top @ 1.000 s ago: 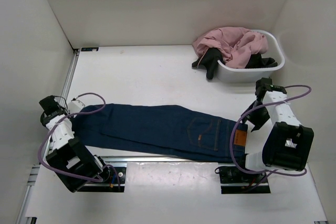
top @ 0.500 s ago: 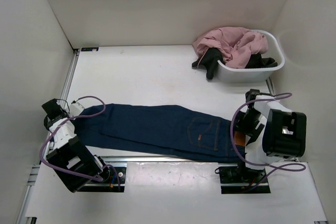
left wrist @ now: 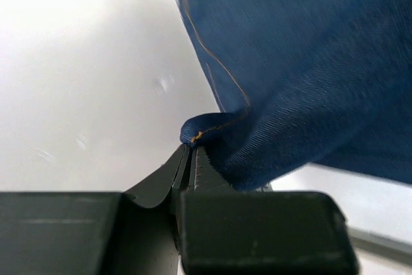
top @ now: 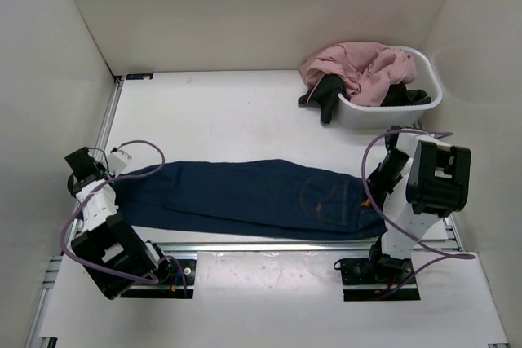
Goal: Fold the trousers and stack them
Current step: Fold the trousers
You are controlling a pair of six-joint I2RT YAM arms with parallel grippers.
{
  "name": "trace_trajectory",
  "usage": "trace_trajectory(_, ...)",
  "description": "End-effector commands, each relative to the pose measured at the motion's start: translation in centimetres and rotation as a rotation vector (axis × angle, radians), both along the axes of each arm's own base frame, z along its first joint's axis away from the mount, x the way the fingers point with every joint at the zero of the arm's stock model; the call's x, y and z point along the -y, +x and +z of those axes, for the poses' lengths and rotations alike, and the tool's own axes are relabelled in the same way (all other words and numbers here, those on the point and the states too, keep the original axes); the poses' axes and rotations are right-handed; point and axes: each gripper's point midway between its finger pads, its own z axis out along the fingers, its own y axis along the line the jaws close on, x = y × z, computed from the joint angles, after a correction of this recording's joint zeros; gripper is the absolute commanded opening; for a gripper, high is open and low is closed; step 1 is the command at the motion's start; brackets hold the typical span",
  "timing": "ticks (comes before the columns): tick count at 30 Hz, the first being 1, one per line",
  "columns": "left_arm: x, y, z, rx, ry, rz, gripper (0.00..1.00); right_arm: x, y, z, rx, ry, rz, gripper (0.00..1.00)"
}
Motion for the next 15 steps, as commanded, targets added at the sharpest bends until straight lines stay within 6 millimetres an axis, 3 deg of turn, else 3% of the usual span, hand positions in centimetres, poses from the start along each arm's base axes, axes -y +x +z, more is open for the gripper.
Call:
trace_trajectory(1,1.2,4.0,2.7,0.145,-0.039,-0.062,0.14,4.1,6.4,-0.7,0.151,-0.146,-0.061,0.0)
trace_trajectory(2,1.4,4.6,3.1,0.168,-0.05,-0.063,0.14,4.9,8.4,0.3,0.195,-0.172,-0.05,0.0)
trace_trajectory(4,2.3,6.1,3.5,0.177,-0.059,-0.098,0.14,6.7,9.1,0.7,0.177,-0.194,-0.071,0.0)
trace_trajectory(5,2.9,6.5,3.7,0.181,-0.065,-0.111,0.14,7.5,10.7,1.7,0.215,-0.202,-0.069,0.0)
trace_trajectory(9,7.2,10.2,5.2,0.226,-0.091,-0.264,0.14,9.4,12.5,2.4,0.219,-0.22,-0.03,0.0)
trace_trajectory(12,9.5,11.3,5.4,0.198,-0.05,-0.338,0.14,10.7,12.4,3.4,0.196,-0.259,-0.001,0.0)
trace_trajectory(15,10.0,10.9,6.5,0.158,0.057,-0.402,0.14,12.4,11.4,3.8,0.179,-0.269,-0.04,0.0)
